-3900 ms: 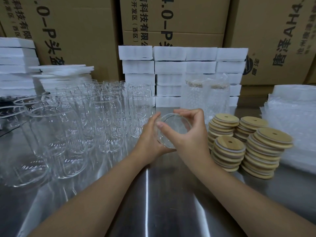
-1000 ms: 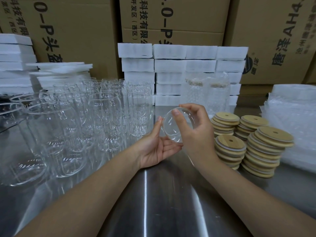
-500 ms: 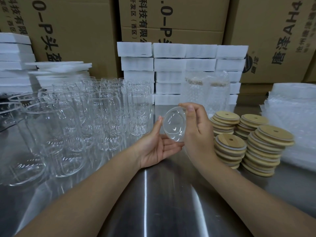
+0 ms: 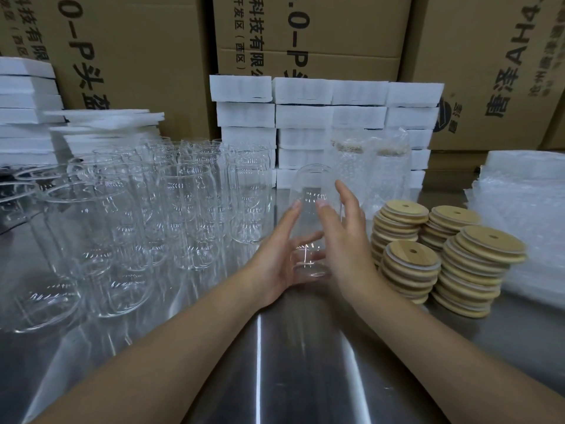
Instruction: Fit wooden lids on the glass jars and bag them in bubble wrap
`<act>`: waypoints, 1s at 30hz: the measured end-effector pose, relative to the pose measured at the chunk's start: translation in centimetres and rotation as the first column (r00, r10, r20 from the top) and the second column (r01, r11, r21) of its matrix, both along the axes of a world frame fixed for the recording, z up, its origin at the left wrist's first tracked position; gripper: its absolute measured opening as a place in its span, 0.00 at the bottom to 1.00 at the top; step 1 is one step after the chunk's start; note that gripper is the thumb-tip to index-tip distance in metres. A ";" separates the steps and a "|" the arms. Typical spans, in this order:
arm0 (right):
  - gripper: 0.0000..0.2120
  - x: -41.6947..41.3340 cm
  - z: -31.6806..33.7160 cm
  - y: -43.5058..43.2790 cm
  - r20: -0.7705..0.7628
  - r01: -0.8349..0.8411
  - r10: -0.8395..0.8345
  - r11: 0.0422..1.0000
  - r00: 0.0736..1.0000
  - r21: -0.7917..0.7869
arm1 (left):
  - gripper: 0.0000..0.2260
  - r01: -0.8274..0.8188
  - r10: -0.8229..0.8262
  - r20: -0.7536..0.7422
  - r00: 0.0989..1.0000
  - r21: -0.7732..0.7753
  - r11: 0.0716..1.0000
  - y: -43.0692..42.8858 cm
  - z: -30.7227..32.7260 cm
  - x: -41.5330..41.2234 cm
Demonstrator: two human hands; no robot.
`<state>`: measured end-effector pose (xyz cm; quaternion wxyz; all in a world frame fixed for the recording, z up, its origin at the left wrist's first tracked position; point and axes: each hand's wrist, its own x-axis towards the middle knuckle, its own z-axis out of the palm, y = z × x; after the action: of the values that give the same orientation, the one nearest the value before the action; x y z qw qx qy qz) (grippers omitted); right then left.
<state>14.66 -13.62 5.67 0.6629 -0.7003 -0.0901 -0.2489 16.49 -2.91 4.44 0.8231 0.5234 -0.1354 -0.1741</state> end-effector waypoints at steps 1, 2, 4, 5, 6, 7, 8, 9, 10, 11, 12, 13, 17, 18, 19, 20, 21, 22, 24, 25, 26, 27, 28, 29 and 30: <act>0.23 0.0 -0.1 0.0 0.009 -0.004 0.004 0.999 1.000 -0.033 | 0.34 -0.035 0.035 0.036 0.999 0.011 0.999 -0.1 0.0 0.0; 0.25 0.1 -0.2 0.1 0.019 -0.013 0.014 0.998 1.000 -0.054 | 0.36 -0.069 0.068 0.064 0.996 0.018 0.997 -0.1 0.0 0.0; 0.26 0.1 -0.2 0.0 0.035 -0.043 0.045 0.997 0.998 -0.069 | 0.41 -0.122 0.117 0.103 0.988 0.043 0.992 -0.2 0.0 0.1; 0.26 0.2 -0.2 -0.1 0.036 -0.061 0.064 0.996 0.997 -0.061 | 0.43 -0.142 0.135 0.116 0.984 0.051 0.989 -0.2 0.0 0.2; 0.26 0.2 -0.2 -0.1 0.031 -0.080 0.082 0.996 0.996 -0.047 | 0.43 -0.154 0.147 0.121 0.982 0.051 0.987 -0.1 -0.1 0.3; 0.25 0.2 -0.2 -0.1 0.029 -0.096 0.097 0.995 0.995 -0.031 | 0.41 -0.162 0.154 0.127 0.980 0.051 0.986 -0.1 -0.1 0.3; 0.24 0.1 -0.2 -0.1 0.034 -0.108 0.108 0.994 0.994 -0.016 | 0.40 -0.171 0.163 0.134 0.977 0.055 0.984 0.0 0.0 0.3; 0.24 0.1 -0.2 -0.1 0.042 -0.113 0.113 0.994 0.993 -0.004 | 0.40 -0.182 0.171 0.147 0.974 0.062 0.981 0.1 0.0 0.3; 0.23 0.1 -0.2 -0.1 0.050 -0.116 0.116 0.993 0.992 0.009 | 0.42 -0.199 0.185 0.167 0.968 0.068 0.978 0.2 0.1 0.3; 0.23 0.1 -0.1 -0.1 0.057 -0.118 0.117 0.993 0.992 0.030 | 0.43 -0.216 0.199 0.184 0.963 0.075 0.973 0.3 0.1 0.3; 0.23 0.1 0.1 -0.2 0.059 -0.122 0.118 0.991 0.991 0.059 | 0.43 -0.229 0.209 0.200 0.957 0.083 0.970 0.4 0.2 0.3; 0.23 0.2 0.2 -0.3 0.047 -0.123 0.119 0.988 0.992 0.091 | 0.42 -0.238 0.214 0.217 0.953 0.096 0.966 0.4 0.2 0.3; 0.22 0.9 0.6 -1.0 -0.020 -0.164 0.173 0.959 0.985 0.230 | 0.38 -0.220 0.185 0.245 0.952 0.123 0.968 0.4 -0.1 0.5; 0.22 1.0 0.6 -1.0 -0.018 -0.178 0.189 0.949 0.982 0.260 | 0.37 -0.211 0.177 0.245 0.953 0.122 0.970 0.4 -0.1 0.5; 0.22 1.0 0.7 -1.0 -0.024 -0.187 0.203 0.939 0.979 0.287 | 0.34 -0.199 0.165 0.246 0.955 0.117 0.973 0.4 0.0 0.5; 0.22 1.0 0.7 -1.0 -0.035 -0.190 0.211 0.932 0.977 0.308 | 0.31 -0.177 0.144 0.249 0.958 0.112 0.978 0.3 0.0 0.5; 0.23 0.9 0.7 -1.0 -0.043 -0.184 0.208 0.930 0.977 0.317 | 0.27 -0.153 0.120 0.250 0.961 0.115 0.982 0.3 0.1 0.5; 0.25 0.9 0.7 -1.0 -0.045 -0.163 0.186 0.938 0.982 0.306 | 0.23 -0.130 0.097 0.247 0.964 0.120 0.984 0.3 0.1 0.4; 0.28 1.0 0.4 -0.9 -0.036 -0.085 0.094 0.974 0.995 0.211 | 0.27 -0.119 0.085 0.223 0.971 0.146 0.982 0.0 0.2 0.1; 0.29 0.9 0.2 -0.9 -0.015 -0.042 0.044 0.988 0.999 0.149 | 0.34 -0.126 0.087 0.221 0.971 0.167 0.978 -0.2 0.1 0.0; 0.29 0.8 0.1 -0.8 0.023 -0.008 0.006 0.996 1.000 0.090 | 0.37 -0.140 0.091 0.237 0.967 0.199 0.970 -0.4 -0.1 -0.2; 0.29 0.6 -0.1 -0.7 0.067 0.017 -0.020 0.999 0.998 0.037 | 0.37 -0.176 0.110 0.275 0.955 0.227 0.958 -0.5 -0.2 -0.4; 0.30 0.5 -0.1 -0.7 0.109 0.034 -0.033 0.999 0.993 -0.006 | 0.34 -0.221 0.134 0.324 0.937 0.248 0.943 -0.5 -0.3 -0.6; 0.31 0.4 -0.2 -0.7 0.142 0.040 -0.035 0.999 0.989 -0.035 | 0.34 -0.263 0.158 0.364 0.918 0.259 0.929 -0.5 -0.2 -0.8; 0.32 0.2 -0.1 -0.6 0.161 0.037 -0.029 0.998 0.986 -0.046 | 0.34 -0.294 0.179 0.391 0.903 0.259 0.920 -0.6 -0.1 -1.0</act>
<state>14.90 -14.24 5.55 0.6319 -0.6955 -0.1376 -0.3132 15.45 -3.49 4.30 0.7063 0.6820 -0.1893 0.0080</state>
